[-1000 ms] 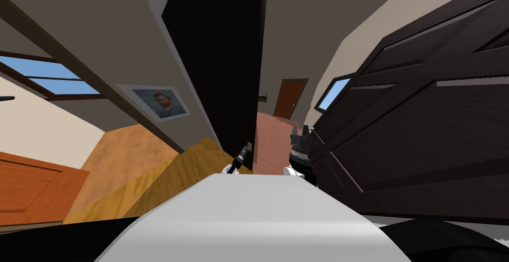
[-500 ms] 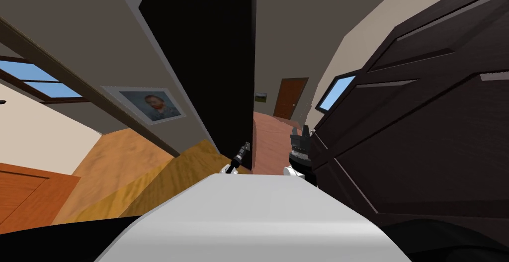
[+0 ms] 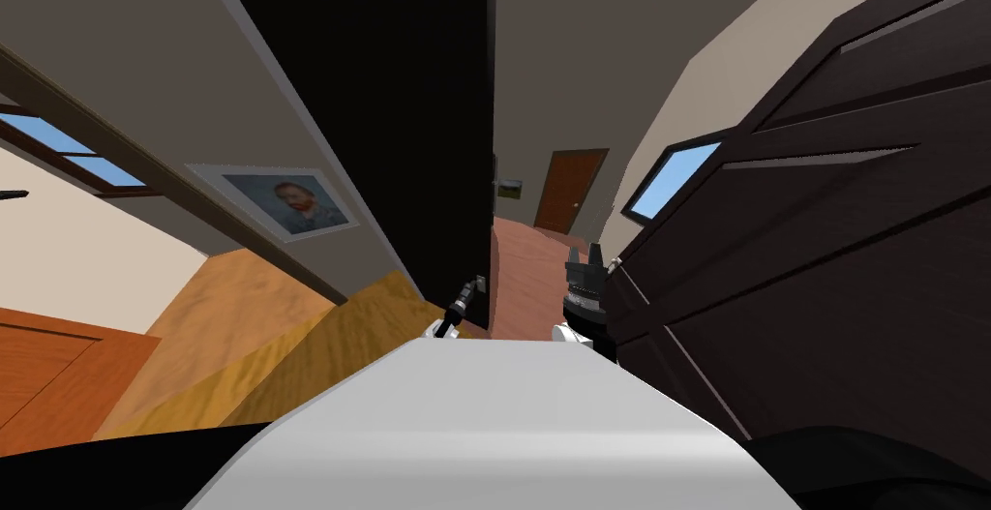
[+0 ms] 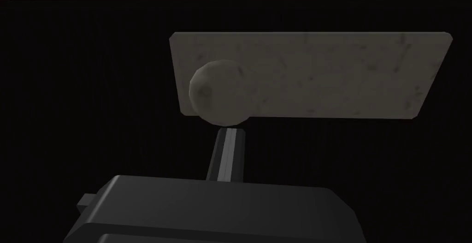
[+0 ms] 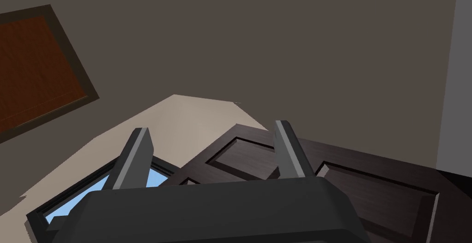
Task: Push the door open
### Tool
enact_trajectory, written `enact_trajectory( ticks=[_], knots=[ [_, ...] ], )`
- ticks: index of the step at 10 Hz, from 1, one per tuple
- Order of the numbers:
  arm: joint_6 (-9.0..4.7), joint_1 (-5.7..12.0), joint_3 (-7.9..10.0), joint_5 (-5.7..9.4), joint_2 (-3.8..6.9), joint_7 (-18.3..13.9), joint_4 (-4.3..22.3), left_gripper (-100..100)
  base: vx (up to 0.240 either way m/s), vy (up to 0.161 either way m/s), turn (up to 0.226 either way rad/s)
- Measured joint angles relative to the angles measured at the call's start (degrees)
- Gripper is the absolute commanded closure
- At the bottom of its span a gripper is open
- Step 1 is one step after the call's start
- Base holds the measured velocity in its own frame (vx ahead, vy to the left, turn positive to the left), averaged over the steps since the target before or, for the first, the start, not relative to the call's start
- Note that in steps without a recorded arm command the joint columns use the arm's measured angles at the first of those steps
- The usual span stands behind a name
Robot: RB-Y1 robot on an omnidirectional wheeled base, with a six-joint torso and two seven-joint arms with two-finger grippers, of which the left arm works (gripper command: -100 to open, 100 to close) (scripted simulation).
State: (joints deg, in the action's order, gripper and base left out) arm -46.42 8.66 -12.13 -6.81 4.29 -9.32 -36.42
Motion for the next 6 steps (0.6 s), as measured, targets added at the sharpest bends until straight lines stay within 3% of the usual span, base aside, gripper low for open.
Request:
enact_trajectory(
  ticks=[6],
  knots=[
    [0.05, 0.20, -0.49, -0.10, -0.14, -0.70, -0.38, -100, -0.199, 0.037, 0.028]
  ],
)
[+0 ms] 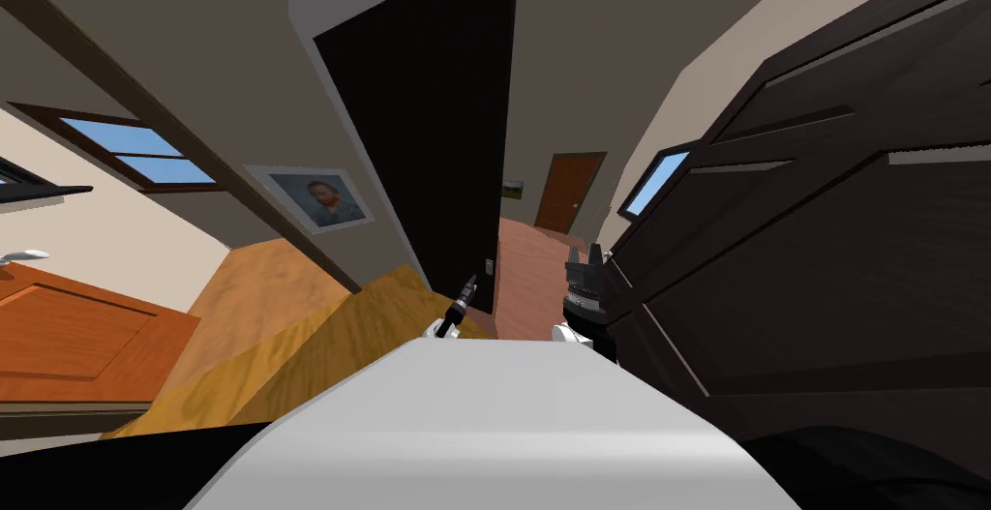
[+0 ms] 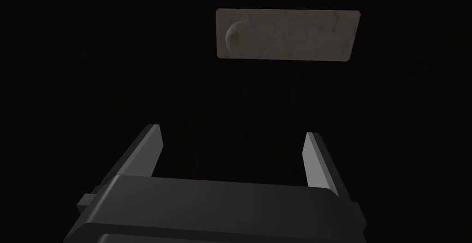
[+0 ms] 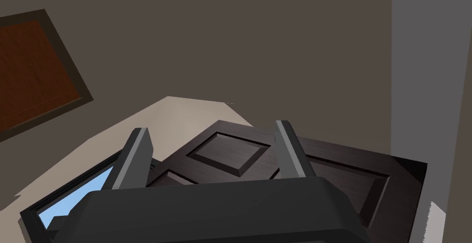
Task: Push the door open
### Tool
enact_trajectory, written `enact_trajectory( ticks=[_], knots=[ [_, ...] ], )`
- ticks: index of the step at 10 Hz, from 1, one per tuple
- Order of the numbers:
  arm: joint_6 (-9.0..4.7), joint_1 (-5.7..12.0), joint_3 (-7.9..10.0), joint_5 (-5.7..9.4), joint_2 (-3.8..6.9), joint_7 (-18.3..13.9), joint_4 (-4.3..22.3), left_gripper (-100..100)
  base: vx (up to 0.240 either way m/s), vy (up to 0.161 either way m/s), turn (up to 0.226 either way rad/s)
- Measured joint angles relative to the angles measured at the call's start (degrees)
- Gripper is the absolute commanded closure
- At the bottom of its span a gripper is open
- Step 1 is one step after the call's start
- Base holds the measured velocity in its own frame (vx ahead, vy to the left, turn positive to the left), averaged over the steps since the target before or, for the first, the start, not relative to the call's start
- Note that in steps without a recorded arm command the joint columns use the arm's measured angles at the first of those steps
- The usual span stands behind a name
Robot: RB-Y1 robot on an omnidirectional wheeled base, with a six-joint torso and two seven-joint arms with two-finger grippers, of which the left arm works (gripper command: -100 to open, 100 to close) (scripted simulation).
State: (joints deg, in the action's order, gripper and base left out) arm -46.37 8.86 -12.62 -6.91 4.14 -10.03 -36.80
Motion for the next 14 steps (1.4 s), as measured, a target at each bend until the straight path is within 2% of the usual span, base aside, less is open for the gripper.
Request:
enact_trajectory(
  ticks=[2, 3, 7, 13, 14],
  knots=[
    [0.08, 0.11, -0.16, -0.02, -0.43, -0.24, -0.15, -100, -0.156, 0.024, 0.018],
    [0.12, 0.09, -0.17, -0.02, -0.45, -0.27, -0.17, -100, 0.092, -0.047, -0.036],
    [-0.02, 0.02, 0.22, 0.15, -0.05, 0.12, -0.18, -100, 0.196, -0.058, -0.023],
    [-0.64, 0.16, 1.05, 0.51, -0.79, 1.08, 0.49, -100, 0.175, -0.071, -0.022],
    [-0.67, 0.19, 1.06, 0.52, -0.83, 1.11, 0.48, 100, -0.019, 0.004, 0.011]
  ],
)
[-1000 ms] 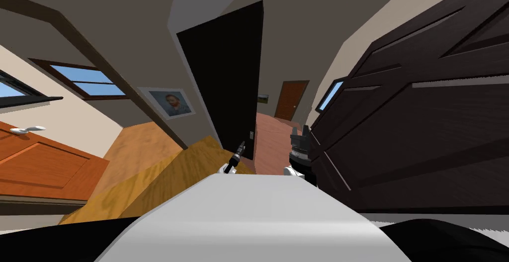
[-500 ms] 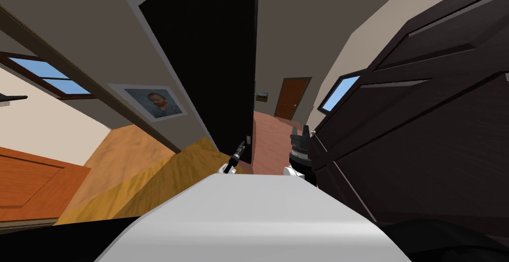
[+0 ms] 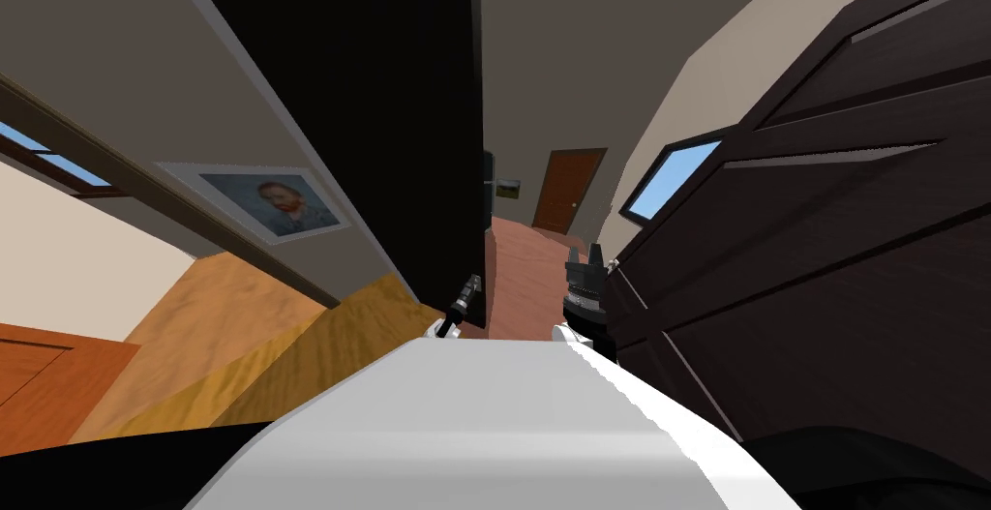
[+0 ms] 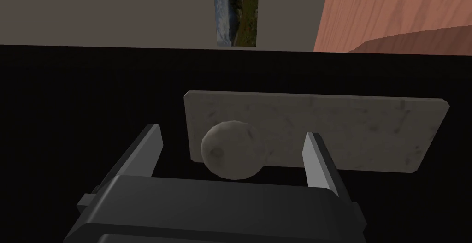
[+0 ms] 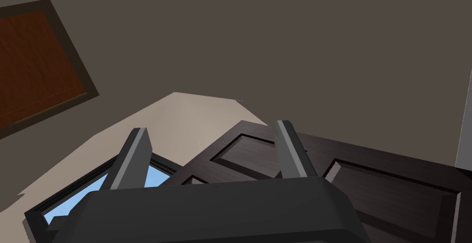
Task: Push the door open
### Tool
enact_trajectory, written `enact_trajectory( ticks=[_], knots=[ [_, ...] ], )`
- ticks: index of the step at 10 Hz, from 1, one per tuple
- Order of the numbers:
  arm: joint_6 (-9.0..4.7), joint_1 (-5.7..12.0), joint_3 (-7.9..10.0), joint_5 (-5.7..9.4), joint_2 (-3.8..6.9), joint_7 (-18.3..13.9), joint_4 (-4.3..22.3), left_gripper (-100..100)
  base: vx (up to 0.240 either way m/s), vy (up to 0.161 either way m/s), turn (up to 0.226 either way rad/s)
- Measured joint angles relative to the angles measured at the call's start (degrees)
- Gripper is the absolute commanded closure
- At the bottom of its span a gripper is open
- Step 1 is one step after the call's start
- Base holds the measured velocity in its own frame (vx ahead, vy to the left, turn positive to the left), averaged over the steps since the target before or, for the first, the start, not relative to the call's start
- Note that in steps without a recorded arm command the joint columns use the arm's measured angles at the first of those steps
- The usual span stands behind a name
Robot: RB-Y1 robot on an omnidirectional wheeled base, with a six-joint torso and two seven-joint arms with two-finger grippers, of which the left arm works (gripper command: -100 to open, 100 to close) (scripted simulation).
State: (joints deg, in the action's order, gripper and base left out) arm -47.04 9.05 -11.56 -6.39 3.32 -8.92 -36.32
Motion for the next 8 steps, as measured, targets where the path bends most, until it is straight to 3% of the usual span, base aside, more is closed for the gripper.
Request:
enact_trajectory(
  ticks=[5, 8],
  knots=[
    [0.17, -0.11, -0.06, -0.04, 0.03, 0.00, 0.12, 100, -0.015, 0.005, -0.003],
    [0.23, -0.67, 0.30, 0.17, 0.01, 0.35, 0.57, 100, 0.142, -0.061, 0.025]
  ],
)
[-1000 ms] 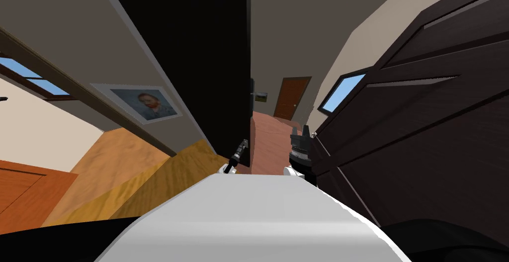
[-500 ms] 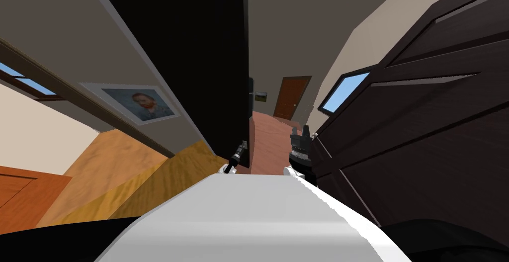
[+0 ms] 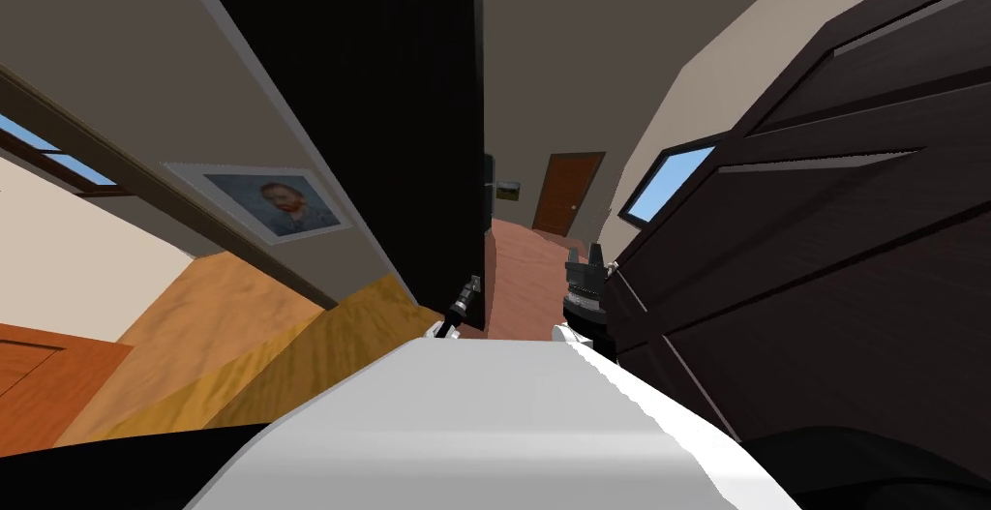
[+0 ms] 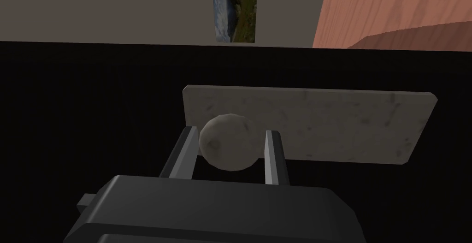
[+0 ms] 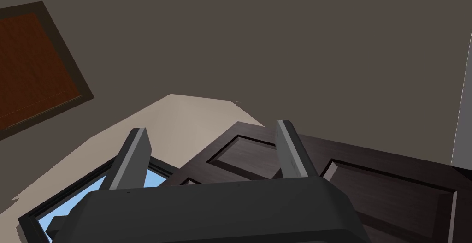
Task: Push the door open
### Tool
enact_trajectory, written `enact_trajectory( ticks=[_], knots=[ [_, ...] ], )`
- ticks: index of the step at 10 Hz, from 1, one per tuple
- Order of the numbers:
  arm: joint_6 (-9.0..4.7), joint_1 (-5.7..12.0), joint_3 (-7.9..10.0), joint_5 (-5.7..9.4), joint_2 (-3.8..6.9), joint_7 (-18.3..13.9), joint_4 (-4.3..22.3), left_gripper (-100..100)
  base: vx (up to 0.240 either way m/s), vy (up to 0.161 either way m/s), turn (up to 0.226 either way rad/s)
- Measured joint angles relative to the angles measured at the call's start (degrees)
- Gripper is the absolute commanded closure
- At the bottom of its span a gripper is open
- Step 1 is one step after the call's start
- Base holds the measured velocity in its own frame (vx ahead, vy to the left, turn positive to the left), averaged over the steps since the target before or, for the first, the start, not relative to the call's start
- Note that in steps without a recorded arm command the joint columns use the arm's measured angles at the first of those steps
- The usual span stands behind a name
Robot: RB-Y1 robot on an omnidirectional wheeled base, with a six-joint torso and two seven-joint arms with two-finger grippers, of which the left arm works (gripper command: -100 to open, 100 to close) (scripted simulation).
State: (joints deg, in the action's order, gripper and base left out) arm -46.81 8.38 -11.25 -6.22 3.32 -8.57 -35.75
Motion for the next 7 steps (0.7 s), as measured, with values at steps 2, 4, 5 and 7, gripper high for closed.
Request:
enact_trajectory(
  ticks=[2, 4, 5, 7],
  knots=[
    [-0.96, 1.04, 0.67, 0.40, 0.08, 0.20, 1.56, 100, 0.095, -0.033, 0.001],
    [0.30, 0.55, 1.12, 0.59, -0.18, 0.71, -0.34, 100, 0.149, -0.091, 0.045],
    [0.54, 0.02, 1.42, 0.77, 0.14, 0.86, -0.79, 100, 0.167, -0.092, 0.063],
    [0.51, -0.12, 2.68, 1.43, 0.26, 1.52, -0.62, 100, 0.174, -0.104, 0.048]
  ],
)
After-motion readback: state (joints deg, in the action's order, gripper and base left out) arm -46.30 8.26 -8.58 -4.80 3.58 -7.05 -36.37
